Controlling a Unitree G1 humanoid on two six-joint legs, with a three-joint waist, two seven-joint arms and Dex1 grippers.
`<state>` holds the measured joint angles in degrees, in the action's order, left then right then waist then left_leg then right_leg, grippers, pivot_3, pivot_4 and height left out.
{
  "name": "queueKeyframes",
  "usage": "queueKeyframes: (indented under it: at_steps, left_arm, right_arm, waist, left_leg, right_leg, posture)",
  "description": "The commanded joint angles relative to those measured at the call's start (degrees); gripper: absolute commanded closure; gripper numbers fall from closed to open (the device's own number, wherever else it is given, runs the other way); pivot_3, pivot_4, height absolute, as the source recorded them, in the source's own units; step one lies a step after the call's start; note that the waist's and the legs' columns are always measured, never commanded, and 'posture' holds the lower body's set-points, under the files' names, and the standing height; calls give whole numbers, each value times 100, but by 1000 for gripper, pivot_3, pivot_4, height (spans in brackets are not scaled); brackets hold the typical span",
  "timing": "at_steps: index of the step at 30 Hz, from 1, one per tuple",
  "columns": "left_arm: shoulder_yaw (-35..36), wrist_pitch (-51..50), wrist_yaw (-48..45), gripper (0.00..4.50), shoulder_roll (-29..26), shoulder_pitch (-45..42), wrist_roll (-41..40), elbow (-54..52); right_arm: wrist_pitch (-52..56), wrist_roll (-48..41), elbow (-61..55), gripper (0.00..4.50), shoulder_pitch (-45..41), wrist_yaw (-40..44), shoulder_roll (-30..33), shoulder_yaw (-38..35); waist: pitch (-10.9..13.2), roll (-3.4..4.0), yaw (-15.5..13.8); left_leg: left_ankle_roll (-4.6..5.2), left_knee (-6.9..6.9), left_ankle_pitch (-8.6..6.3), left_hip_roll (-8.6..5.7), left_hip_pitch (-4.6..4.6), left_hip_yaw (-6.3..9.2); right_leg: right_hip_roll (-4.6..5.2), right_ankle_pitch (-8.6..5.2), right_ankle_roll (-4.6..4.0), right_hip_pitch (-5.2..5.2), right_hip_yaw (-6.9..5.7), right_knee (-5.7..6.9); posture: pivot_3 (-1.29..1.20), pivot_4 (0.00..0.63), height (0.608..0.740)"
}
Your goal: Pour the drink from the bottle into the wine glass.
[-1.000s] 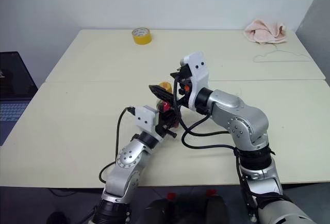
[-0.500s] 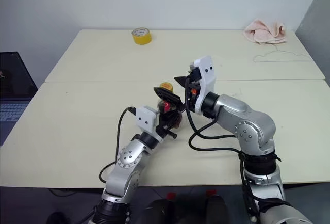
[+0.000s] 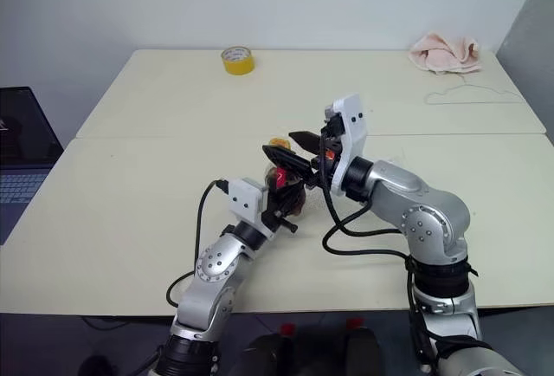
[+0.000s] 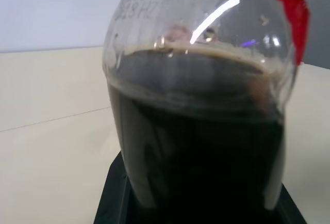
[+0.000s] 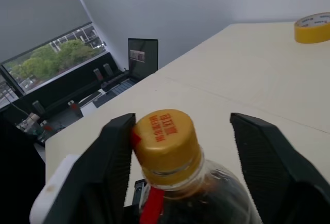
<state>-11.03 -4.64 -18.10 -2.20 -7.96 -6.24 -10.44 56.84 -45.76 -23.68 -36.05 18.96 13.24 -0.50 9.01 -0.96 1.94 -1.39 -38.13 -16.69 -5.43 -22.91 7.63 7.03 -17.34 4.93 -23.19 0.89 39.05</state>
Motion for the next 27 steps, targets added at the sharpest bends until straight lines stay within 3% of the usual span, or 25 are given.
queueKeyframes:
  at_steps: [1,3,12,20,23,27]
  left_arm:
    - [23,159,22,3475,-1,-26,-15,-282]
    - [23,155,23,3476,-1,-21,-12,-288]
    - [34,156,11,3514,-1,-27,-12,-277]
    - [51,161,21,3529,1,-13,-20,-269]
    - [135,203,85,3529,8,9,-20,-271]
    - [577,402,285,3529,-109,-68,-28,-162]
  right_arm:
    - [-118,-27,-182,2663,15,-35,95,-202]
    - [-126,-47,-197,3244,22,-36,112,-191]
    - [-632,-383,-391,3258,140,352,-25,-400]
    - [-1150,-1086,-224,3292,63,215,-270,-1105]
    - [-1353,-767,72,3293,191,56,9,-1351]
    - [-2203,438,997,3294,569,-388,561,-1770]
  waist:
    - [0,0,0]
    - [0,0,0]
    - [0,0,-2]
    - [0,0,-2]
    - [0,0,-3]
    - [-4,-6,-32]
  left_leg:
    - [0,0,0,0,0,0]
    - [0,0,0,0,0,0]
    - [0,0,0,0,0,0]
    - [0,0,0,0,0,1]
    - [0,0,0,0,0,0]
    - [0,-5,0,-3,0,0]
  right_leg:
    - [0,0,0,0,0,0]
    - [0,0,0,0,-1,0]
    - [0,0,0,0,0,0]
    - [0,0,0,1,-1,-1]
    - [0,0,0,1,0,0]
    - [1,0,1,5,-2,-1]
  posture:
    - [0,150,740]
    - [0,150,740]
    - [0,150,740]
    - [0,150,740]
    - [0,150,740]
    - [0,150,740]
